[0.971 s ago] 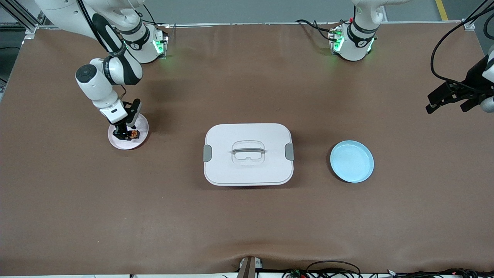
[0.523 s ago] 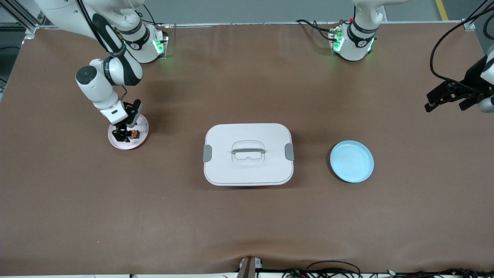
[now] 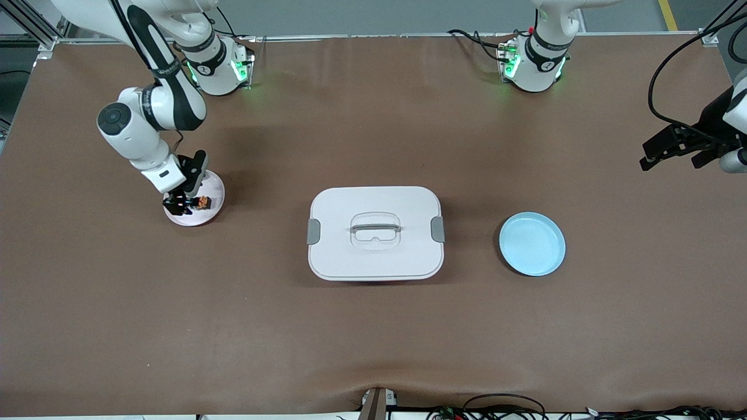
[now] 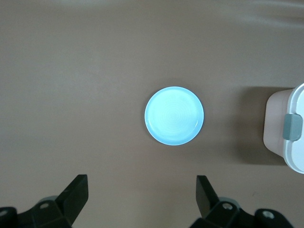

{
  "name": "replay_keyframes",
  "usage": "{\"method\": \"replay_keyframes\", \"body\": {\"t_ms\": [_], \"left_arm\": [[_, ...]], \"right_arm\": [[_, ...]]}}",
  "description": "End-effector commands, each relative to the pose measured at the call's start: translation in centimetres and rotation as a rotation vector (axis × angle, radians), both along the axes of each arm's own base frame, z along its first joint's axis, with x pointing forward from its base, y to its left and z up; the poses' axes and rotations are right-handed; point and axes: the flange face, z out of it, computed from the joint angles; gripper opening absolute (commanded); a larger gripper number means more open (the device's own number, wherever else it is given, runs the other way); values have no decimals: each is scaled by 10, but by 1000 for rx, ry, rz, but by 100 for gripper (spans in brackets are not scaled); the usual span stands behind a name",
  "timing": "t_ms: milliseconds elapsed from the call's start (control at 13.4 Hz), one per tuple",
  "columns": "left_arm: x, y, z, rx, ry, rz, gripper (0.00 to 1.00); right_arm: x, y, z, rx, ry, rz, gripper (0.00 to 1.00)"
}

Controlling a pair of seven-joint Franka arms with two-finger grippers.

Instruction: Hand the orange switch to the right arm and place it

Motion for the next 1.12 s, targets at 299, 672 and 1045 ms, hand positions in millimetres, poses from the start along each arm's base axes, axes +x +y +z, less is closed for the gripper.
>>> {"method": "replay_keyframes", "body": {"t_ms": [299, 672, 1045], "left_arm": [[3, 0, 7, 6, -4, -5, 100], [3, -1, 7, 4, -3, -8, 100], [1, -1, 5, 5, 16, -8, 100]], "right_arm": [[18, -2, 57, 18, 118, -238, 100], [77, -40, 157, 15, 220, -396, 100], [102, -37, 234, 11, 176, -655, 100]]}}
